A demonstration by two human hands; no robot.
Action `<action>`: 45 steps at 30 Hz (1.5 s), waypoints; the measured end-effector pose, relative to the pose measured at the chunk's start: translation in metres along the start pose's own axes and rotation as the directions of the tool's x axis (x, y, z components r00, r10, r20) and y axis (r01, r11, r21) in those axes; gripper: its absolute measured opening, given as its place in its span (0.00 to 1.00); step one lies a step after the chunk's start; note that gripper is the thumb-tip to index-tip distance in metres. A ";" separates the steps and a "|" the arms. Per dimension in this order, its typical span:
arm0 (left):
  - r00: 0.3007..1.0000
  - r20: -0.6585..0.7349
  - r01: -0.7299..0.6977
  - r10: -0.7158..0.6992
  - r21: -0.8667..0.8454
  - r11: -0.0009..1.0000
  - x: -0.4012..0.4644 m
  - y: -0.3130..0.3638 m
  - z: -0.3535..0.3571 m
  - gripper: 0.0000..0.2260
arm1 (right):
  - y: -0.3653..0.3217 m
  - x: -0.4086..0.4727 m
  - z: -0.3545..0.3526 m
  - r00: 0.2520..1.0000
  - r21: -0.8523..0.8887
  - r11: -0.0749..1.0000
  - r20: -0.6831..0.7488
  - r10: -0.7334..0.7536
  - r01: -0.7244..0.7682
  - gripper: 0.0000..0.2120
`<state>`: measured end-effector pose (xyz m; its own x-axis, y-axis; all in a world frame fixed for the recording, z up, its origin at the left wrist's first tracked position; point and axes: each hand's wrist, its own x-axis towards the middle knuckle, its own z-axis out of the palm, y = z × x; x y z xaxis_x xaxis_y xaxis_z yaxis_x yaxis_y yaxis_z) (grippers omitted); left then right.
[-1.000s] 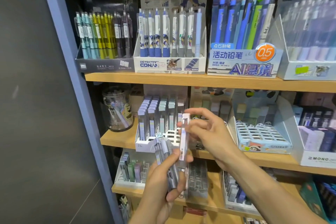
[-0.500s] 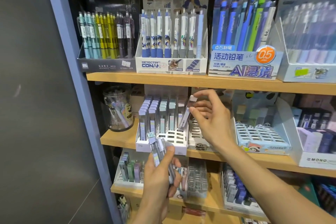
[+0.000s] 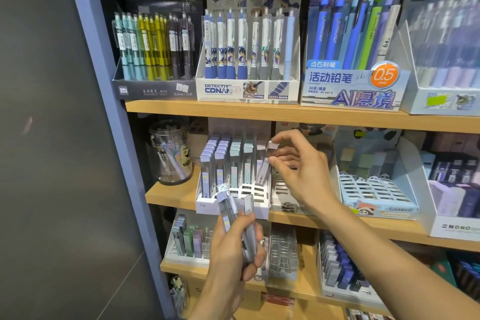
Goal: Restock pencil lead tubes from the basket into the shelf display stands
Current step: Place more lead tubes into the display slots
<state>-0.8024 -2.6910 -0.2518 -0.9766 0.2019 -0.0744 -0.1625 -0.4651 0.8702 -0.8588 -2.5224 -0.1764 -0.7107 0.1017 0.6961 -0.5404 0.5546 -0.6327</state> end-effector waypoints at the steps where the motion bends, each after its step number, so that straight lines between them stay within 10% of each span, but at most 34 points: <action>1: 1.000 0.015 -0.011 0.011 0.014 1.000 -0.001 0.001 0.001 0.10 | 0.000 -0.001 0.002 1.000 -0.034 0.999 0.017 -0.013 0.014 0.15; 13: 0.998 0.027 -0.065 0.063 0.123 0.990 -0.009 0.007 0.010 0.12 | 0.001 -0.005 0.004 0.995 -0.274 0.958 0.075 -0.072 0.090 0.21; 16: 0.997 0.042 -0.077 0.072 0.154 0.985 -0.010 0.008 0.011 0.14 | -0.013 -0.026 -0.008 0.982 -0.086 0.980 0.040 0.183 -0.179 0.15; 20: 0.996 0.060 -0.075 0.064 0.211 0.975 -0.011 0.007 0.015 0.17 | -0.028 -0.057 -0.019 0.811 0.258 0.784 0.351 0.469 -0.565 0.14; 36: 0.986 0.162 -0.012 -0.043 0.323 0.946 -0.016 -0.017 0.031 0.12 | -0.013 -0.103 -0.062 0.847 0.404 0.756 0.108 0.521 -0.516 0.20; 45: 0.968 0.183 0.060 -0.172 0.497 0.866 -0.033 -0.106 0.044 0.22 | 0.043 -0.234 -0.096 0.651 0.438 0.608 -0.066 0.756 -0.662 0.19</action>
<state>-0.7466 -2.6111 -0.3199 -0.8913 0.4336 -0.1328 -0.1292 0.0380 0.9909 -0.6723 -2.4427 -0.3344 -0.8417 0.5399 -0.0034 -0.0551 -0.0920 -0.9942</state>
